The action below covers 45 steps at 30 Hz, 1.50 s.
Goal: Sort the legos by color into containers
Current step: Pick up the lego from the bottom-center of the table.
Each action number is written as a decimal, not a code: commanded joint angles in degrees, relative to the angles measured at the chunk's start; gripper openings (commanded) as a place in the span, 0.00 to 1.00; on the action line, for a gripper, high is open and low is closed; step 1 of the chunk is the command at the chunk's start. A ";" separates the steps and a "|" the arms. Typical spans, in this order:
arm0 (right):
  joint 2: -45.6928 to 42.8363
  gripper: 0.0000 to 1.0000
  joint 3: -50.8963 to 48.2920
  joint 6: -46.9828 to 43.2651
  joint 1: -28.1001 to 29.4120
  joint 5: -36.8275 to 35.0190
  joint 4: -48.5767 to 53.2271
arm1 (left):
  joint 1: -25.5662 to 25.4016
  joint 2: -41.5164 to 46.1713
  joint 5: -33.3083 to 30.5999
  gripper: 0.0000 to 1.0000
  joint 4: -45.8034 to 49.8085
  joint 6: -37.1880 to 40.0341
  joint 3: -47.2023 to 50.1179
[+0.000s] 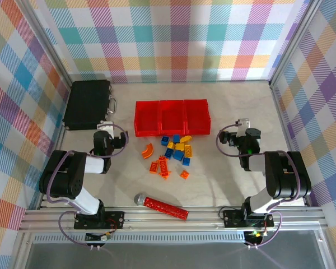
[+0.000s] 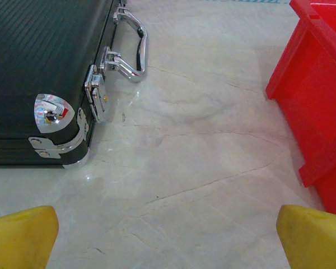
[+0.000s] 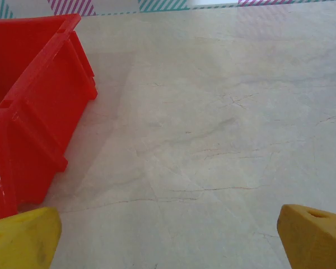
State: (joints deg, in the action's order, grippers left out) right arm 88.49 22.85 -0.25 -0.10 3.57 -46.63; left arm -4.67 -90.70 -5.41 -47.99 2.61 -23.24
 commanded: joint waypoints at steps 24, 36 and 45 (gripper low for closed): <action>-1.45 0.99 0.48 1.86 -0.10 -2.80 -0.76 | 0.66 0.85 2.70 1.00 -0.06 0.46 -0.70; -24.34 0.99 16.38 26.28 -0.31 -0.03 55.33 | -2.99 30.33 -1.23 1.00 37.82 -13.47 -7.73; -22.95 0.93 23.37 38.00 14.29 6.33 82.20 | -3.19 51.05 3.54 1.00 52.64 -28.26 -6.54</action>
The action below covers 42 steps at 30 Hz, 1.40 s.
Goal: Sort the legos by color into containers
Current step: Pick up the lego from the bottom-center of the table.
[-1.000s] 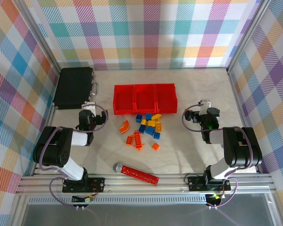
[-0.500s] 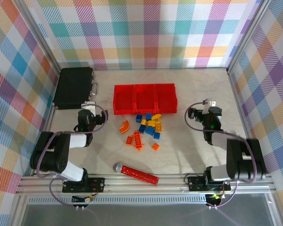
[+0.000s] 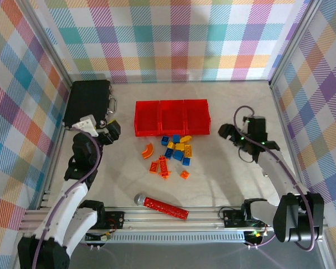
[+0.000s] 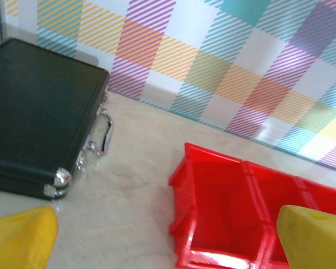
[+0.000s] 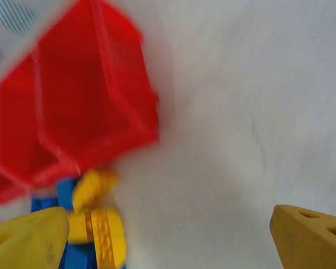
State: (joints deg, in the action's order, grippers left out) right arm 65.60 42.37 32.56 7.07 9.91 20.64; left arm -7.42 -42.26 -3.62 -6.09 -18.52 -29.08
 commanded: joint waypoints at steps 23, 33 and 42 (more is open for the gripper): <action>22.49 0.90 17.82 -22.98 47.33 -13.05 23.94 | -2.96 12.62 4.62 1.00 42.08 -6.36 -12.87; 32.00 0.86 22.57 -24.04 51.35 -17.23 25.82 | -2.95 26.51 -1.11 1.00 43.31 -10.07 -9.99; 33.75 0.83 22.49 -24.12 51.46 -18.91 25.58 | -2.95 31.41 -1.95 0.99 43.45 -9.40 -9.88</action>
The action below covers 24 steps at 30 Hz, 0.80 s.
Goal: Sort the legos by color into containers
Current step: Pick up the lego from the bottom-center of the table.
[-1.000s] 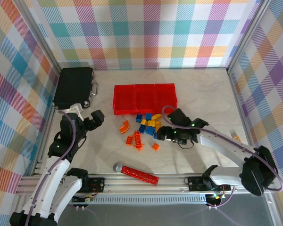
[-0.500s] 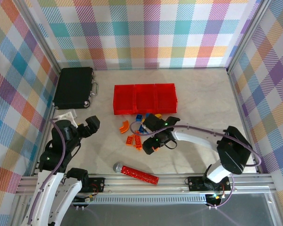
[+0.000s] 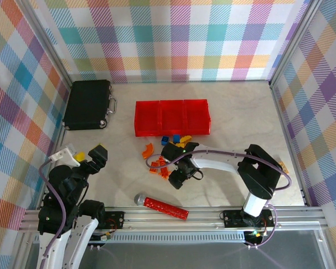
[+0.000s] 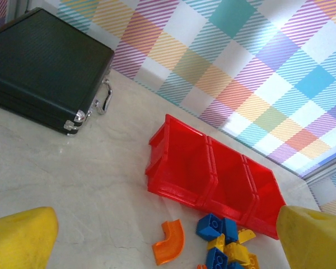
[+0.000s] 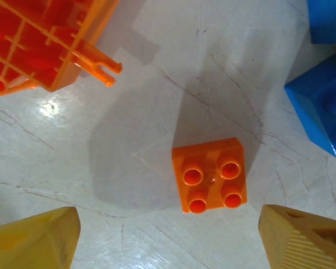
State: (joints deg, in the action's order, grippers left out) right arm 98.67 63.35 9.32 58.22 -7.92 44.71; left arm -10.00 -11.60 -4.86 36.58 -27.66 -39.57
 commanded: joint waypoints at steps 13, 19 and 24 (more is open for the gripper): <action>2.76 0.72 1.16 -1.88 0.27 -0.65 -0.22 | -0.37 1.44 -1.15 1.00 1.00 -1.01 1.17; 3.54 0.70 1.08 -2.28 0.27 -2.05 -0.35 | -0.39 1.42 -1.15 0.99 1.21 -1.35 1.50; 3.74 0.69 0.86 -2.59 0.06 -3.03 -0.50 | -0.45 1.41 -1.18 1.00 1.42 -1.83 1.83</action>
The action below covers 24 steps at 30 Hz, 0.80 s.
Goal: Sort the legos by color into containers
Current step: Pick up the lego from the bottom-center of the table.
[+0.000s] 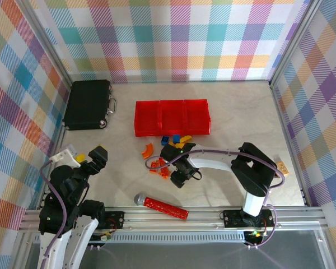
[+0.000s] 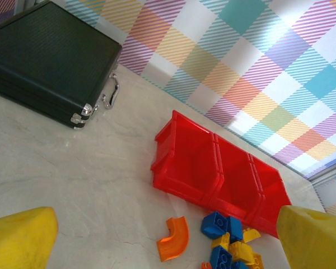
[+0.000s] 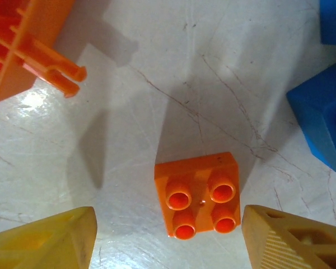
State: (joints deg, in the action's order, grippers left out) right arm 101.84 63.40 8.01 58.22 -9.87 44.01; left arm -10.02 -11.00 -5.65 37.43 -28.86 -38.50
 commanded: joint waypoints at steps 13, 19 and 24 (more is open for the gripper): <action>1.66 0.64 -0.37 -2.34 -2.03 -0.26 -2.00 | -0.36 0.75 -0.73 0.99 -0.03 -1.53 1.85; 2.39 0.56 -0.44 -2.29 -3.20 1.22 -2.24 | -0.39 0.55 -0.84 0.99 -0.08 -2.08 2.25; 2.35 0.53 -0.47 -2.37 -3.30 1.30 -2.05 | -0.35 0.61 -1.36 1.00 0.23 -2.18 2.55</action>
State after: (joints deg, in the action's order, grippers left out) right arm 103.04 63.37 6.35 55.61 -7.68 41.82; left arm -10.02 -11.00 -5.74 37.45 -30.48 -36.88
